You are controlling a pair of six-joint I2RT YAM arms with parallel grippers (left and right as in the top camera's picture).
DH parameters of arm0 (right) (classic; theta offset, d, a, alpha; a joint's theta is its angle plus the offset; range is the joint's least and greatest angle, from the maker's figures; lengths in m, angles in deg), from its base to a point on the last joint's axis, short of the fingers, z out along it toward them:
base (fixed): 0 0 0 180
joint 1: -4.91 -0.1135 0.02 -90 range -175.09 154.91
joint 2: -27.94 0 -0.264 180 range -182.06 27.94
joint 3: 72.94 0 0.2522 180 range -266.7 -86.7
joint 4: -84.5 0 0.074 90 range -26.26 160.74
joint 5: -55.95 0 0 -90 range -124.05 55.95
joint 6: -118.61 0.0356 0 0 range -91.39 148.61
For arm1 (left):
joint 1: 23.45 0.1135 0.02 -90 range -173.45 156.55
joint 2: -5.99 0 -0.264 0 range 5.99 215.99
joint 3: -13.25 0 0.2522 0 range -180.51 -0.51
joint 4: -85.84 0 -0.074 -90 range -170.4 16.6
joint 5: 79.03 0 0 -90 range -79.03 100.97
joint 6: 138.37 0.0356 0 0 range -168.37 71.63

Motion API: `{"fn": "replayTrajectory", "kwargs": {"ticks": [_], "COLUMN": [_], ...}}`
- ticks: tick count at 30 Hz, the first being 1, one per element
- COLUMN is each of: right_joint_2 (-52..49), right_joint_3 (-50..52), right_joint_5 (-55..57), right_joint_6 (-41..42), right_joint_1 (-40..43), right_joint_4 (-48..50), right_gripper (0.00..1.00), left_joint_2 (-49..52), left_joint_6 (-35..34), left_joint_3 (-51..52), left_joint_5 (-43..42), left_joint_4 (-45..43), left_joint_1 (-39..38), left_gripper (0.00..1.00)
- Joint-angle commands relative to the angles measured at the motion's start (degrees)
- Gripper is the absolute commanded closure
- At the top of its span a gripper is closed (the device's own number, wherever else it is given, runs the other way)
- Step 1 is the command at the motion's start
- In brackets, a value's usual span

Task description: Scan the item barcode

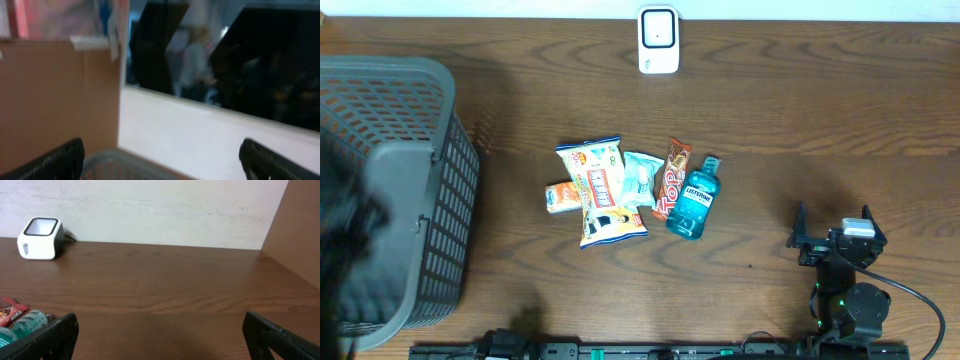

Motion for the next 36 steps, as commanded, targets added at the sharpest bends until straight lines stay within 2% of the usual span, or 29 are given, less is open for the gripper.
{"fn": "replayTrajectory", "kwargs": {"ticks": [1, 4, 8, 14, 19, 28, 36], "right_joint_2": [0.2, 0.2, 0.2, 0.2, 0.2, 0.2, 0.2], "right_joint_3": [0.2, 0.2, 0.2, 0.2, 0.2, 0.2, 0.2], "right_joint_5": [-0.3, -0.3, -0.3, -0.3, -0.3, -0.3, -0.3], "right_joint_6": [-0.7, -0.7, -0.7, -0.7, -0.7, -0.7, -0.7], "right_joint_1": [0.3, 0.2, 0.3, 0.2, 0.2, 0.2, 0.3], "right_joint_4": [-0.1, -0.1, -0.1, -0.1, -0.1, -0.1, -0.1], "right_gripper": [0.01, 0.01, 0.01, 0.01, 0.01, 0.01, 0.01], "left_joint_2": [-4.4, -8.8, -19.3, -32.9, -39.1, -42.2, -42.2], "left_joint_6": [1.4, 1.4, 1.1, -0.8, -0.7, -0.7, -0.7], "left_joint_3": [-8.2, -12.0, -10.5, -5.5, -3.9, -2.1, 6.4], "left_joint_5": [-15.3, -28.9, -38.6, -39.0, -39.0, -36.4, -32.6], "left_joint_4": [4.5, 9.3, 10.5, 9.9, 9.8, 10.8, 3.5], "left_joint_1": [0.2, 0.3, 1.9, 4.1, 5.4, 6.6, 6.6], "left_gripper": [0.02, 0.02, 0.02, 0.02, 0.02, 0.02, 0.02]}}
